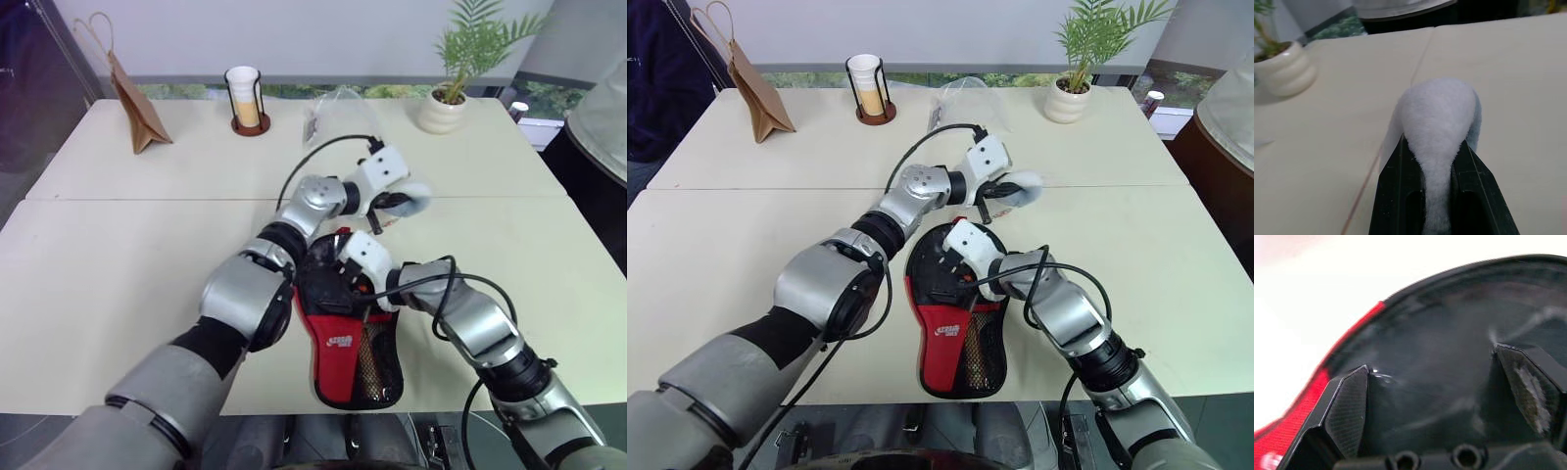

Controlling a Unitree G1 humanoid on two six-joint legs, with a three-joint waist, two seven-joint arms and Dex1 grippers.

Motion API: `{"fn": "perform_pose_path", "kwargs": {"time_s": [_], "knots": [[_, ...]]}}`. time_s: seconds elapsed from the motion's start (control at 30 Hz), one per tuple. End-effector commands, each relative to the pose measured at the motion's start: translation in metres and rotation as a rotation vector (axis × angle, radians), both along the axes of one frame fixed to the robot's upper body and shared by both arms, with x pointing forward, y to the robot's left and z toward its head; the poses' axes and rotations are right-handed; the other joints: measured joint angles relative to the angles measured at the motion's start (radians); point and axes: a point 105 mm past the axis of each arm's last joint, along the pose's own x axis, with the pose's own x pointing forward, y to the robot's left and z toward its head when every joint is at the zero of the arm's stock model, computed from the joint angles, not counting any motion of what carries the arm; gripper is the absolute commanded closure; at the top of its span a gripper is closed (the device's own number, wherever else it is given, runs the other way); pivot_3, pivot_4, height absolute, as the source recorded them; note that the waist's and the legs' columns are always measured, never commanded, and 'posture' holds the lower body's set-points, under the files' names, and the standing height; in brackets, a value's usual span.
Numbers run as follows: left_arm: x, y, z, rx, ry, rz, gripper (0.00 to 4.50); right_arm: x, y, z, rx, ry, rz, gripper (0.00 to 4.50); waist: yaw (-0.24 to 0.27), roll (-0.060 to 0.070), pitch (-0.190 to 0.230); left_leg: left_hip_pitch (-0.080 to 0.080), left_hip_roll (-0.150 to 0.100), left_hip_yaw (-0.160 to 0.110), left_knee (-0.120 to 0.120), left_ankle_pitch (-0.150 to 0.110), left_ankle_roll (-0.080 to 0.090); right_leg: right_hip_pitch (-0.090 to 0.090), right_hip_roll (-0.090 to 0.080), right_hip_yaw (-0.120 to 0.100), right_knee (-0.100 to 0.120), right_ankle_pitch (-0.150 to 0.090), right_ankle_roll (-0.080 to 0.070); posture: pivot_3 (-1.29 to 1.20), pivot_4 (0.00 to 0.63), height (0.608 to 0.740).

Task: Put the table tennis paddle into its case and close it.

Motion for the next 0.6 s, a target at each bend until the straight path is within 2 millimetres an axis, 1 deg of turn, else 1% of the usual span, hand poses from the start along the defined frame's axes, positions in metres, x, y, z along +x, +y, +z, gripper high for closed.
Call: {"fn": "perform_pose_path", "kwargs": {"time_s": [0.03, 0.13, 0.23, 0.27, 0.3, 0.33, 0.43, 0.5, 0.6], "knots": [[-0.008, -0.014, 0.032, -0.114, 0.008, -0.070, 4.48, -0.029, -0.005, -0.052, -0.097, 0.223, -0.006, 0.00, 0.000, 0.000, 0.000, 0.000, 0.000, 0.000, 0.000, 0.000, 0.000, 0.000, 0.000, 0.000, 0.000, 0.000, 0.000, 0.00, 0.150, 0.734], [-0.005, -0.007, 0.024, -0.075, 0.041, -0.069, 3.07, -0.028, -0.008, -0.053, -0.105, 0.217, -0.007, 0.00, 0.001, 0.001, -0.001, 0.000, 0.000, 0.000, 0.000, 0.000, 0.000, 0.000, 0.000, 0.000, 0.000, 0.000, 0.000, 0.00, 0.150, 0.734], [-0.003, -0.001, 0.018, -0.043, 0.051, -0.064, 1.52, -0.026, -0.010, -0.053, -0.107, 0.214, -0.008, 0.00, 0.001, 0.001, -0.001, 0.000, 0.000, 0.000, 0.000, 0.000, 0.000, 0.001, 0.000, -0.001, 0.000, 0.000, 0.000, 0.00, 0.150, 0.734], [-0.004, 0.002, 0.014, -0.024, 0.063, -0.082, 1.10, -0.024, -0.011, -0.053, -0.108, 0.210, -0.010, 0.00, 0.000, 0.001, -0.001, 0.001, 0.000, 0.000, 0.000, 0.000, 0.000, 0.001, 0.000, -0.001, 0.000, 0.000, 0.000, 0.00, 0.150, 0.734], [-0.005, 0.004, 0.012, -0.012, 0.072, -0.095, 0.53, -0.023, -0.012, -0.053, -0.109, 0.208, -0.011, 0.00, 0.000, 0.001, -0.001, 0.001, 0.000, 0.000, 0.000, 0.000, 0.000, 0.001, 0.000, -0.001, 0.000, 0.000, 0.000, 0.00, 0.150, 0.734], [-0.007, 0.006, 0.010, -0.016, 0.106, -0.115, 0.07, -0.021, -0.014, -0.052, -0.110, 0.203, -0.015, 0.00, 0.000, 0.002, -0.002, 0.001, 0.000, 0.000, 0.000, 0.000, 0.000, 0.001, 0.000, 0.000, 0.000, 0.000, 0.000, 0.00, 0.150, 0.734], [-0.007, 0.009, 0.013, -0.045, 0.147, -0.129, 0.07, -0.016, -0.018, -0.051, -0.115, 0.190, -0.023, 0.00, 0.000, 0.002, -0.002, 0.001, 0.000, 0.000, 0.000, 0.000, 0.000, 0.001, 0.001, -0.001, 0.000, 0.000, 0.000, 0.00, 0.150, 0.734], [-0.002, 0.014, 0.023, -0.112, 0.181, -0.110, 0.07, -0.012, -0.023, -0.049, -0.120, 0.180, -0.028, 0.00, 0.001, 0.002, -0.002, 0.001, 0.000, 0.000, 0.000, 0.000, 0.000, 0.001, 0.001, -0.001, 0.000, 0.000, 0.000, 0.00, 0.150, 0.734], [0.007, 0.026, 0.038, -0.185, 0.193, -0.071, 0.07, -0.005, -0.028, -0.043, -0.112, 0.158, -0.037, 0.00, 0.001, 0.002, -0.002, 0.001, -0.001, 0.000, 0.000, 0.000, 0.000, 0.001, 0.000, -0.001, 0.000, 0.000, 0.000, 0.00, 0.150, 0.734]]}}
